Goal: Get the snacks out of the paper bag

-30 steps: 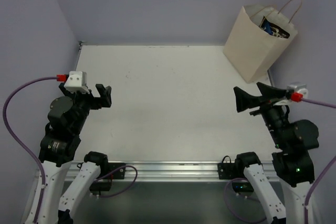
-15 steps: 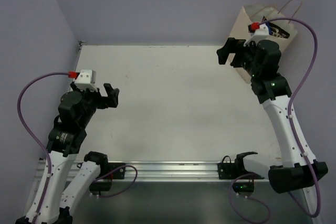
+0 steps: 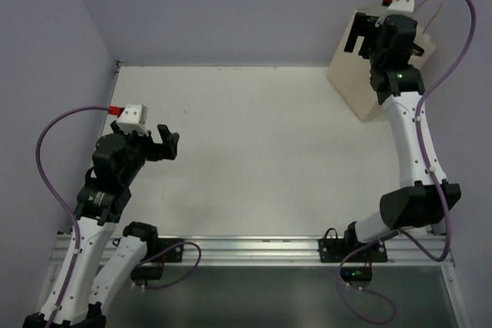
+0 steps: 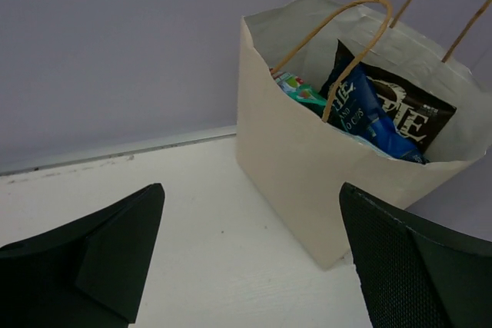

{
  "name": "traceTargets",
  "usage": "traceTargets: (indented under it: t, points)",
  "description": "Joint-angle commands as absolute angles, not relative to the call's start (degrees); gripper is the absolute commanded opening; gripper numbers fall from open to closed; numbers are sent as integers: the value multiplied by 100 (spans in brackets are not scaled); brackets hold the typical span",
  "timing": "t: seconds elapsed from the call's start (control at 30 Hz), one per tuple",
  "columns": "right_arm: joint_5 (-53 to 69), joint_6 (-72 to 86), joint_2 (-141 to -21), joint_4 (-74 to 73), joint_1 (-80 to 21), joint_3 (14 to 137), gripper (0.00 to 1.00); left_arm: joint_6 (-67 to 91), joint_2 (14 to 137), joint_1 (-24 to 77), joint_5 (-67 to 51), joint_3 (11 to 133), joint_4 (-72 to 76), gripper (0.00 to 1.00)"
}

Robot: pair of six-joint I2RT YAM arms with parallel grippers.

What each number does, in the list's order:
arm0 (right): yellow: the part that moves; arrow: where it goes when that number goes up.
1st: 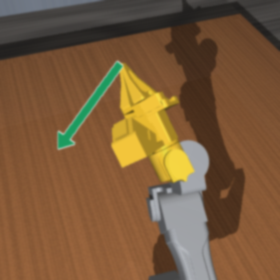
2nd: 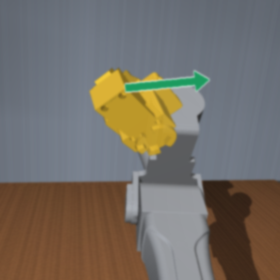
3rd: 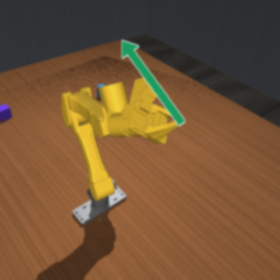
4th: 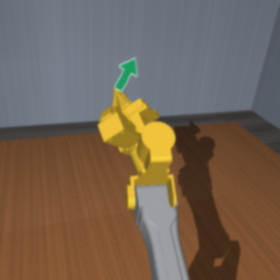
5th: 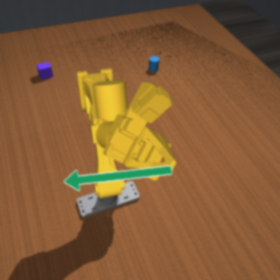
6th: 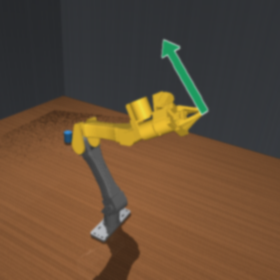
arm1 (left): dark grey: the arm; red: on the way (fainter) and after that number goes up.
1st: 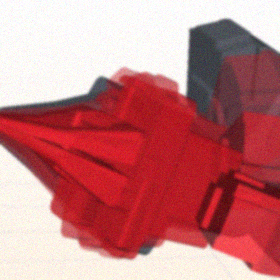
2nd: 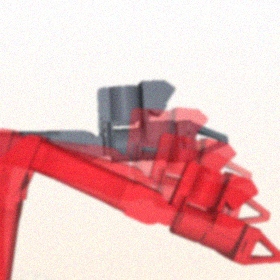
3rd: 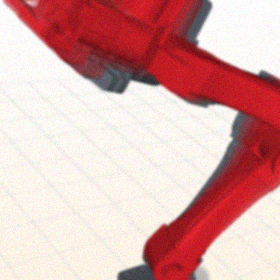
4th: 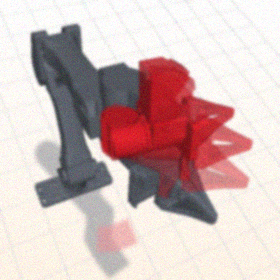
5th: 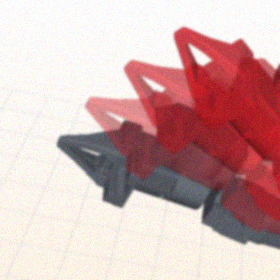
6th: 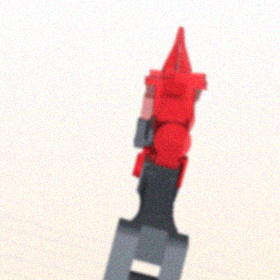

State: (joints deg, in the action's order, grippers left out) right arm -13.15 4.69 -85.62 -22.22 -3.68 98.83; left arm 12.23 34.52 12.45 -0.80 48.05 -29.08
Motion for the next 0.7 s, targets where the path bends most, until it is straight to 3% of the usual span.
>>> traceTargets:
  t: [0.0, 0.43, 0.67]
  points:
    - [-1845, 185, -8963, -2101, -264, 10248, 99, 1116, 3472, 1292, -167, 4702, -2540, 100]
    - [-2329, -482, -9720, -1144, -53, 10283, 99, 1134, 3507, 1301, -184, 4623, -2531, 100]
    - [-1794, -931, -10274, -967, -26, 10600, 99, 1125, 3516, 1301, -202, 4579, -2496, 100]
